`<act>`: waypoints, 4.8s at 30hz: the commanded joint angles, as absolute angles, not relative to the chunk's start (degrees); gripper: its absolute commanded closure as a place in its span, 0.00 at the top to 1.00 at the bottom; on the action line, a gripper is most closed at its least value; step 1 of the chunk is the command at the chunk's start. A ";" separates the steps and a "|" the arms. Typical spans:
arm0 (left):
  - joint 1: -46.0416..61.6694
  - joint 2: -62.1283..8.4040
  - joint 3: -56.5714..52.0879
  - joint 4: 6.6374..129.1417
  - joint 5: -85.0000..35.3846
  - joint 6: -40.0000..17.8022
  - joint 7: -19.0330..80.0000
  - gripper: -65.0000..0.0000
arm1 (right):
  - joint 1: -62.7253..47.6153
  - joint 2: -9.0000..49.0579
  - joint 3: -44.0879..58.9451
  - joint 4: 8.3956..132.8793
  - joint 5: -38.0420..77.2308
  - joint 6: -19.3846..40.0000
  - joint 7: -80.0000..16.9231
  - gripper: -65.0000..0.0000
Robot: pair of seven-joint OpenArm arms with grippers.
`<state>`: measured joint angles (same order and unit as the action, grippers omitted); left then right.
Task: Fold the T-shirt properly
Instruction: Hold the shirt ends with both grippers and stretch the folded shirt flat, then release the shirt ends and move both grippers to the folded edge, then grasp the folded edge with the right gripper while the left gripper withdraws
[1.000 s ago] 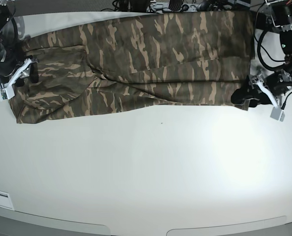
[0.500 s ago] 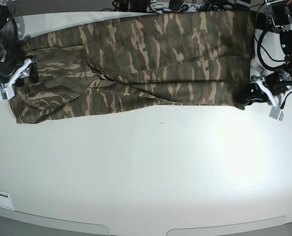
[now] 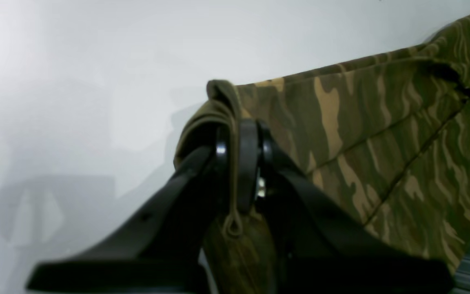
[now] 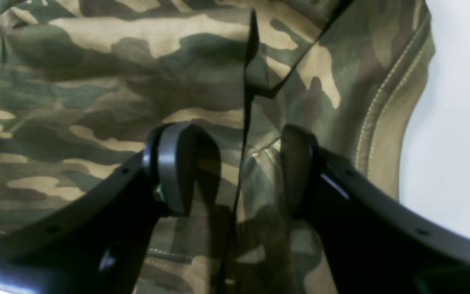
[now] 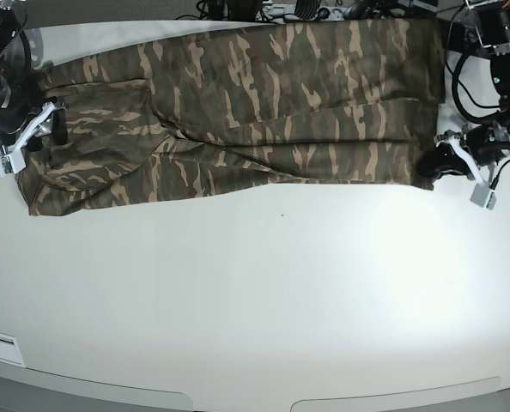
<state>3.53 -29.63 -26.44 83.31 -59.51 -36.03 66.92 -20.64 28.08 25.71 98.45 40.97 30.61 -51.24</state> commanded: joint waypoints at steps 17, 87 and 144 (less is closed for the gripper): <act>2.98 -36.18 -26.92 84.12 -56.99 -40.00 57.54 0.00 | -20.32 29.23 26.24 99.22 42.00 30.65 -50.15 0.54; -17.80 -31.46 7.01 81.10 -38.59 -33.41 51.11 0.44 | -9.76 25.26 16.45 102.28 38.22 22.79 -43.03 0.20; -18.70 -31.29 7.01 81.10 -38.00 -28.64 49.30 0.46 | 12.88 14.48 -12.12 82.81 45.21 40.00 -47.72 0.00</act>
<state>-17.04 -30.55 7.49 80.29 -37.28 -28.38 50.74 11.44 14.26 -12.29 81.56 43.92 39.48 -48.86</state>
